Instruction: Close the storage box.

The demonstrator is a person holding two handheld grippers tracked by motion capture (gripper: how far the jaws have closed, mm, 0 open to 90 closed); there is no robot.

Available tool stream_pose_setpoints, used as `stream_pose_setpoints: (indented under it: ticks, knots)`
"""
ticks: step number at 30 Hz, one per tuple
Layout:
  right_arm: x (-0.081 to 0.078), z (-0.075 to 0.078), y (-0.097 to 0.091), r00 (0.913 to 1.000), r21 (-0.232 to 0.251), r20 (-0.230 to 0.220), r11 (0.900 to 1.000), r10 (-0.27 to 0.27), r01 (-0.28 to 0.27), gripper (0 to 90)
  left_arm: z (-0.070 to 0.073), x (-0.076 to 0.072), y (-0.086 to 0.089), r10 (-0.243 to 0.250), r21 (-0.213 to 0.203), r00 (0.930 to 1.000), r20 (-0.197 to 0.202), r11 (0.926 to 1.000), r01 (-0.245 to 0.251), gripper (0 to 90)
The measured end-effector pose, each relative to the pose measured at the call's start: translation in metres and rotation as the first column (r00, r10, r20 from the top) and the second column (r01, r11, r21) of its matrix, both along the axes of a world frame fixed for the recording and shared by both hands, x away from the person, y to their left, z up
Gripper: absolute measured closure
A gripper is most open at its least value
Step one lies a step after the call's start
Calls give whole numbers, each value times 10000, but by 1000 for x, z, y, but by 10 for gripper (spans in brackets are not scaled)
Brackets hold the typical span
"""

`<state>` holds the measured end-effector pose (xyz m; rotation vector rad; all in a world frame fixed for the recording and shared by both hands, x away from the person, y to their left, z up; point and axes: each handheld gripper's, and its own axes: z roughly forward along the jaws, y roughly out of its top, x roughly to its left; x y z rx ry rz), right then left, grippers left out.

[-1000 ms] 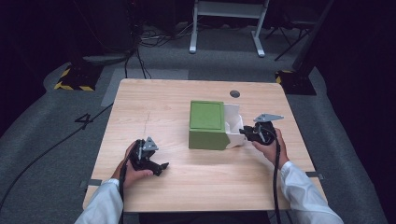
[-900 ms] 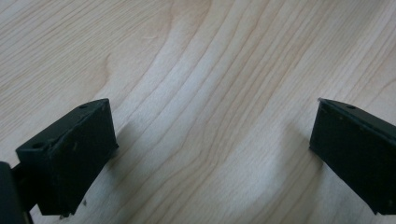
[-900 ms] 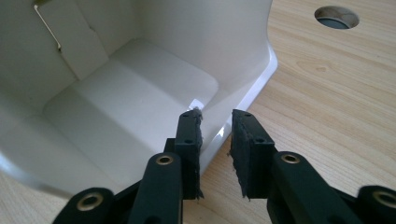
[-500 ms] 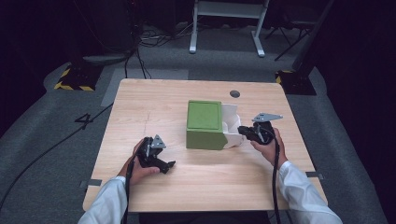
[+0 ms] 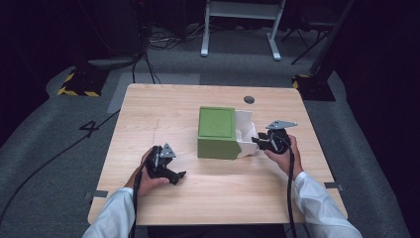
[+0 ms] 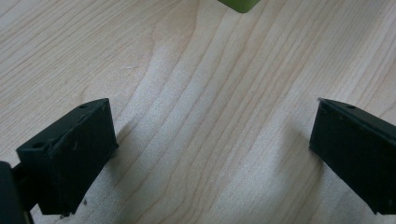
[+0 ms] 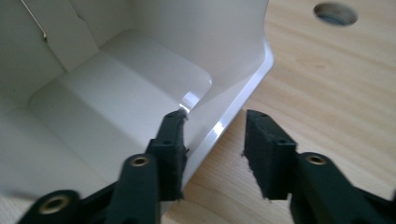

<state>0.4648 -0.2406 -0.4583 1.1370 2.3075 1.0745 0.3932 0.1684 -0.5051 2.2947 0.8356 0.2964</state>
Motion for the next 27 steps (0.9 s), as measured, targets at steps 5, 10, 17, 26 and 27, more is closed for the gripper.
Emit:
stream_pose_setpoints:
  ticks: [5, 10, 17, 26, 27]
  knots:
    - [9, -10, 2, 9961, 407, -875, 9991, 133, -98, 545, 0, 0, 0, -9, -3, 10000, 3, 10000, 9, 6]
    - [12, -10, 0, 9937, 761, -1118, 9970, -68, 154, 608, 0, 0, 0, -2, -9, 10000, 0, 10000, 2, 6]
    - [11, -7, 4, 9953, 799, -931, 9963, -248, 323, 624, 0, 0, 0, -3, 6, 10000, 1, 10000, 3, 6]
    - [5, -4, 23, 9985, 496, -540, 9987, 99, -72, 575, 0, 0, 0, -6, 5, 10000, -3, 10000, 6, 5]
    - [4, -3, 25, 9984, 602, -527, 9981, 186, -154, 564, 0, 0, 0, -5, 4, 10000, -4, 10000, 5, 6]
